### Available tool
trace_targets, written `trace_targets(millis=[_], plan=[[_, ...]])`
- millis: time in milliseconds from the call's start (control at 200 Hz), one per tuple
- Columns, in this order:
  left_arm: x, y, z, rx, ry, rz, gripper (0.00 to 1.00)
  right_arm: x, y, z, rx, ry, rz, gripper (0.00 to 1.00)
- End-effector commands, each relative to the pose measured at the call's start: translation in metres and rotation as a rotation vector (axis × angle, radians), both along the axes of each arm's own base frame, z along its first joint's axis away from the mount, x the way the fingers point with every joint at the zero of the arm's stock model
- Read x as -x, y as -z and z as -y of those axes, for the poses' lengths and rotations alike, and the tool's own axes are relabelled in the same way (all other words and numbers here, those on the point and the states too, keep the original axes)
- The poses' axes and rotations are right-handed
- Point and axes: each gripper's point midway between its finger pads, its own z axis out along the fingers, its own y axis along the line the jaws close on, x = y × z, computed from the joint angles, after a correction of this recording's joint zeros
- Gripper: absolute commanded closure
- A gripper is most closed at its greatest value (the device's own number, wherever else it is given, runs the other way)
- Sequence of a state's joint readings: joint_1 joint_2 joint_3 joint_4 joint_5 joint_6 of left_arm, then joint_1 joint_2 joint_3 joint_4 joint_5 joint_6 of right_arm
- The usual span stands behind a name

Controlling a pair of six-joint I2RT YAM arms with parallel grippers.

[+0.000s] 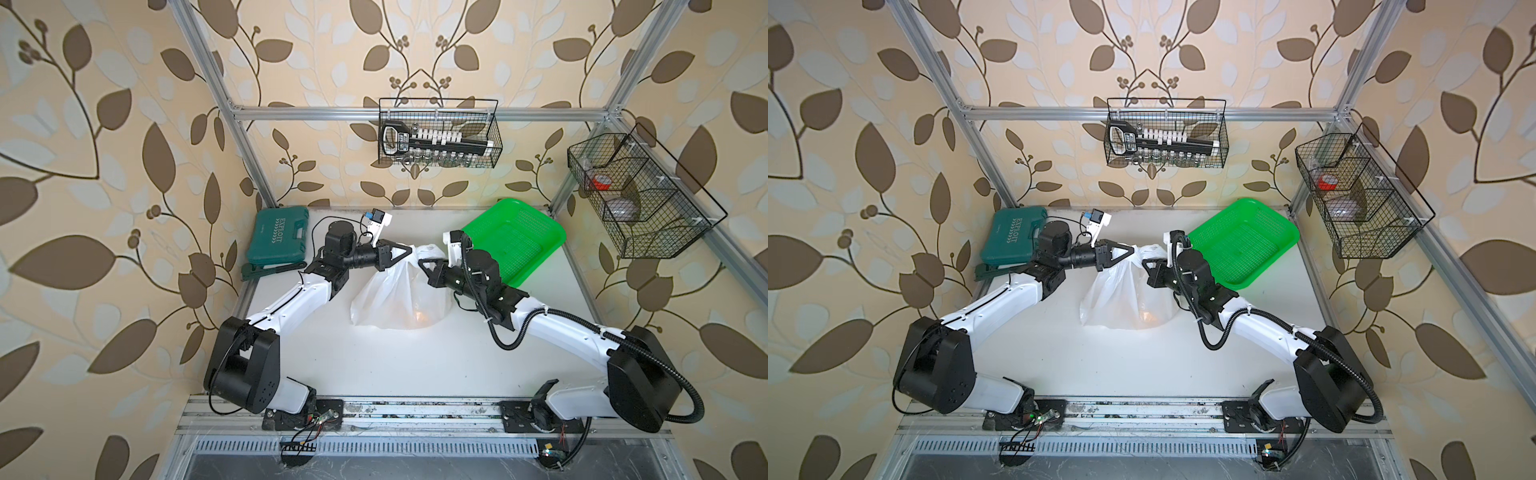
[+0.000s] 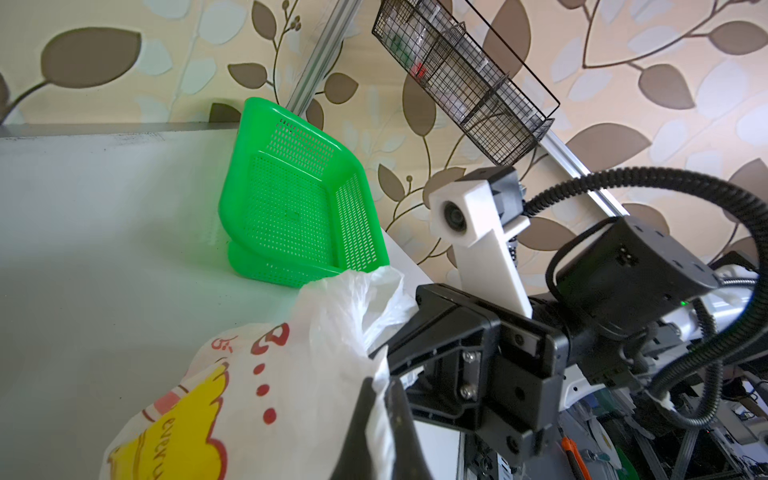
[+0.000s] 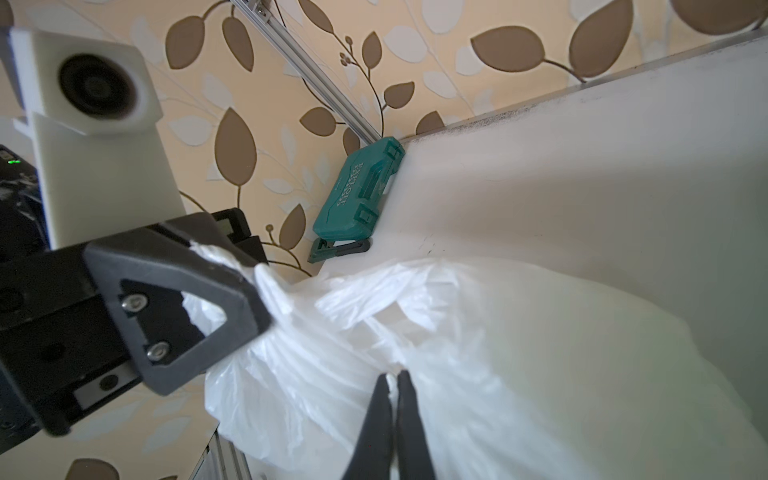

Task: Place the pears into plastic bags & tie knots
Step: Tie the plastic bag at the center of the board.

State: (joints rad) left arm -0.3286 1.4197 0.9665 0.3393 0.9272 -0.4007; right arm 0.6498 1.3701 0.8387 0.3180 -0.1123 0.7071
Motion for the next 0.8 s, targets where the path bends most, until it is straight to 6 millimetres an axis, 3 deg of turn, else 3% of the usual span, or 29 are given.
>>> trace_targets(millis=[0,50,115,245,365,550,795], plan=[[0.013,-0.057,-0.002,0.079,0.010,0.187,1.00,0.008,0.015,0.015,0.035,0.031,-0.052,0.73],[0.014,-0.056,-0.003,0.076,0.010,0.185,1.00,0.012,0.001,0.021,0.002,0.029,-0.035,0.57],[0.017,-0.054,-0.004,0.075,0.005,0.187,1.00,0.021,-0.020,0.029,-0.034,0.008,-0.026,0.46],[0.021,-0.057,-0.006,0.092,0.003,0.207,1.00,0.046,-0.065,0.038,-0.103,-0.034,0.005,0.39],[0.023,-0.060,-0.007,0.100,-0.005,0.224,1.00,0.064,-0.086,0.038,-0.188,-0.075,-0.017,0.33],[0.024,-0.063,-0.007,0.101,0.007,0.232,1.00,0.075,-0.098,0.011,-0.314,-0.173,-0.064,0.30],[0.026,-0.067,-0.006,0.109,0.017,0.235,1.00,0.048,-0.080,-0.014,-0.345,-0.167,-0.080,0.30]])
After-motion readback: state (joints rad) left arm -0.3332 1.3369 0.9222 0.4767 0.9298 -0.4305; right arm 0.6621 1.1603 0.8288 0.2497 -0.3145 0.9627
